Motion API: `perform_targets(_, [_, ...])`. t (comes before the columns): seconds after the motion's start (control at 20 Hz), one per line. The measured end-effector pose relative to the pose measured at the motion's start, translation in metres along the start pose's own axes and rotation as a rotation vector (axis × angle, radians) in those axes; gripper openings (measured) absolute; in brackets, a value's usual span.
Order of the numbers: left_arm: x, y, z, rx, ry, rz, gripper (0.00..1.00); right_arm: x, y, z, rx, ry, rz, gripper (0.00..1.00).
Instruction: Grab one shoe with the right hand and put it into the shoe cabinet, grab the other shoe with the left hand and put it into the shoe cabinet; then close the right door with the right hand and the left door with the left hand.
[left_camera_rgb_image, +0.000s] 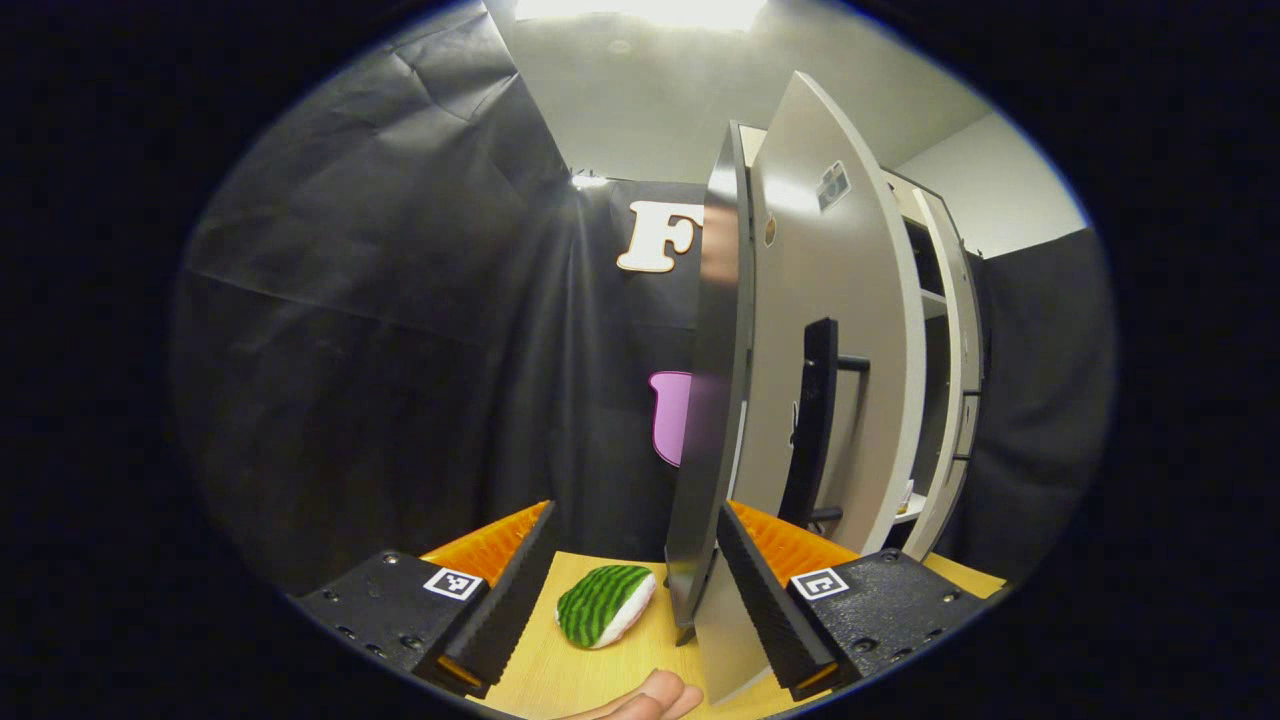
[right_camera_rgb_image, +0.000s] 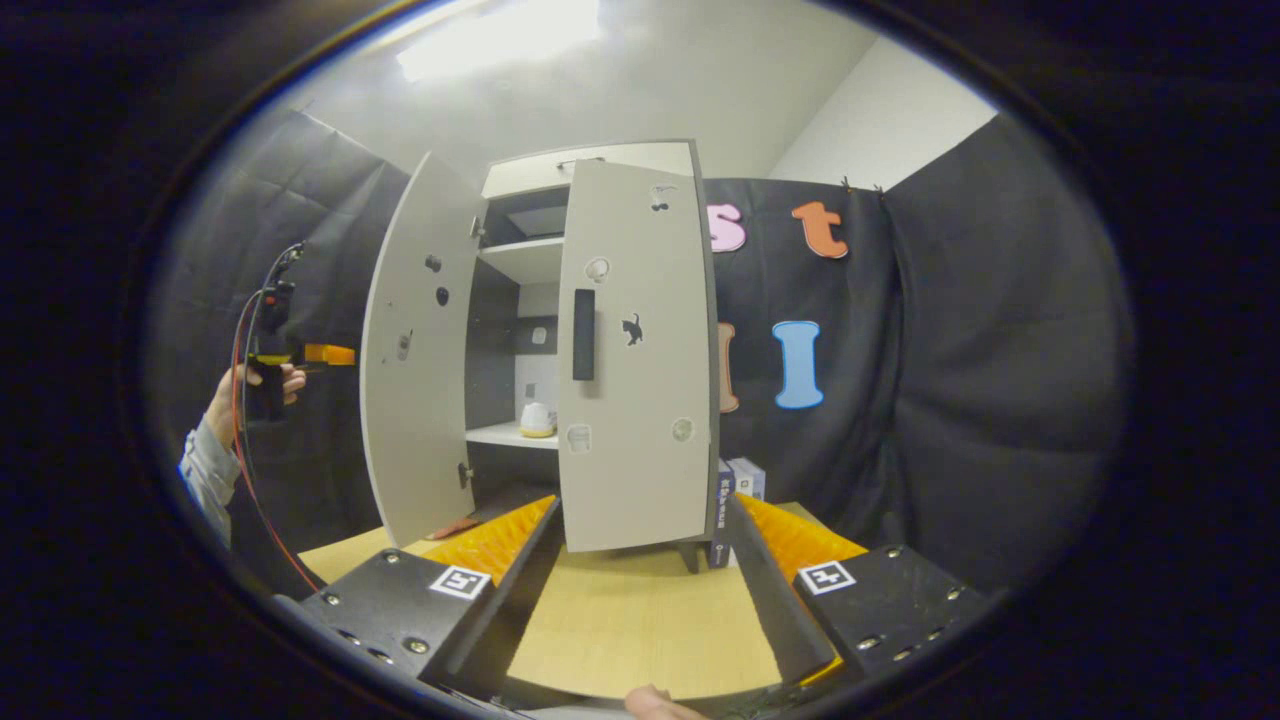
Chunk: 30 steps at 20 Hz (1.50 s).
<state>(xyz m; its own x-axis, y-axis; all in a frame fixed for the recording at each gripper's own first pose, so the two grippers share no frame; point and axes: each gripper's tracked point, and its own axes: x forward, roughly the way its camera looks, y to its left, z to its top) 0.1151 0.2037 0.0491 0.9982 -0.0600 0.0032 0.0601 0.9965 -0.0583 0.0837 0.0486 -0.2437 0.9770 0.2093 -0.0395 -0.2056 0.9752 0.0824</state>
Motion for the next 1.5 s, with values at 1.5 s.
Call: perform_targets(1.5, [-0.006,-0.032,-0.015,0.006,0.163,-0.096,0.95,0.001,-0.036,0.003,0.034,0.007,-0.124,0.99])
